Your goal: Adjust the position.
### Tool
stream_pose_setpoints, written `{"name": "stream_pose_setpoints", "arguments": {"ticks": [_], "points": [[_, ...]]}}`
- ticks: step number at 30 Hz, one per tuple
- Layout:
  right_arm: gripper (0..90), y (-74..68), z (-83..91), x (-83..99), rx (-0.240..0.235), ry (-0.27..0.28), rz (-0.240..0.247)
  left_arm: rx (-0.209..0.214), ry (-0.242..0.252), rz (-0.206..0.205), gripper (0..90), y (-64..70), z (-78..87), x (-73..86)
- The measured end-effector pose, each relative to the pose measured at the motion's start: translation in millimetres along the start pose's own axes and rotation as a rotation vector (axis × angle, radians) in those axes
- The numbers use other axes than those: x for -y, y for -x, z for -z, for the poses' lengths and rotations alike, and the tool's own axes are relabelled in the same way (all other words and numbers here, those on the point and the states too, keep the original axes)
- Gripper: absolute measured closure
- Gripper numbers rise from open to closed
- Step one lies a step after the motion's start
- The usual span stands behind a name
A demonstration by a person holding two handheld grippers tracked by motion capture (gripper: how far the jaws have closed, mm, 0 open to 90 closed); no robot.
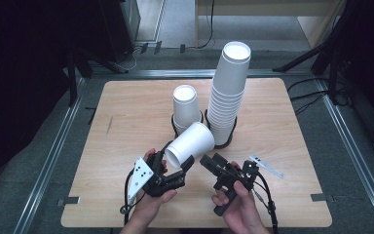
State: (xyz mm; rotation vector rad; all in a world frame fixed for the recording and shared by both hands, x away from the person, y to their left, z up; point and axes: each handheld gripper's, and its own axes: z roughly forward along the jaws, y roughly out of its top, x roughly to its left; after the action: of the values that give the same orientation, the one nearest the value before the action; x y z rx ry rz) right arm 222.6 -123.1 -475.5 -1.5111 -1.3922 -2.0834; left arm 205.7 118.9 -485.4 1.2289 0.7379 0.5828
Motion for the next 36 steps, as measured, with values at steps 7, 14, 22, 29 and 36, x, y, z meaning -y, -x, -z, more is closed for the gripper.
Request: {"name": "stream_pose_setpoints", "arguments": {"ticks": [7,14,22,29,36], "points": [[1.4,6.7,2.5,-2.8,0.011,-0.042,-0.151,0.013,0.003,-0.011,23.7,4.5,-1.4,1.7],[1.0,11.2,6.3,-2.1,-0.022,-0.046,-0.322,0.028,-0.006,-0.025,23.7,12.4,-5.0,8.4],[1.0,13.7,9.1,-2.0,-0.042,-0.044,-0.463,0.057,-0.018,-0.035,23.7,24.3,-8.4,15.2],[1.0,16.3,9.4,-2.7,-0.044,-0.039,-0.507,0.08,-0.031,-0.051,23.7,34.0,-10.8,21.0],[1.0,19.9,9.1,-2.4,-0.028,-0.036,-0.521,0.095,-0.04,-0.075,23.7,42.0,-12.3,25.5]]}}
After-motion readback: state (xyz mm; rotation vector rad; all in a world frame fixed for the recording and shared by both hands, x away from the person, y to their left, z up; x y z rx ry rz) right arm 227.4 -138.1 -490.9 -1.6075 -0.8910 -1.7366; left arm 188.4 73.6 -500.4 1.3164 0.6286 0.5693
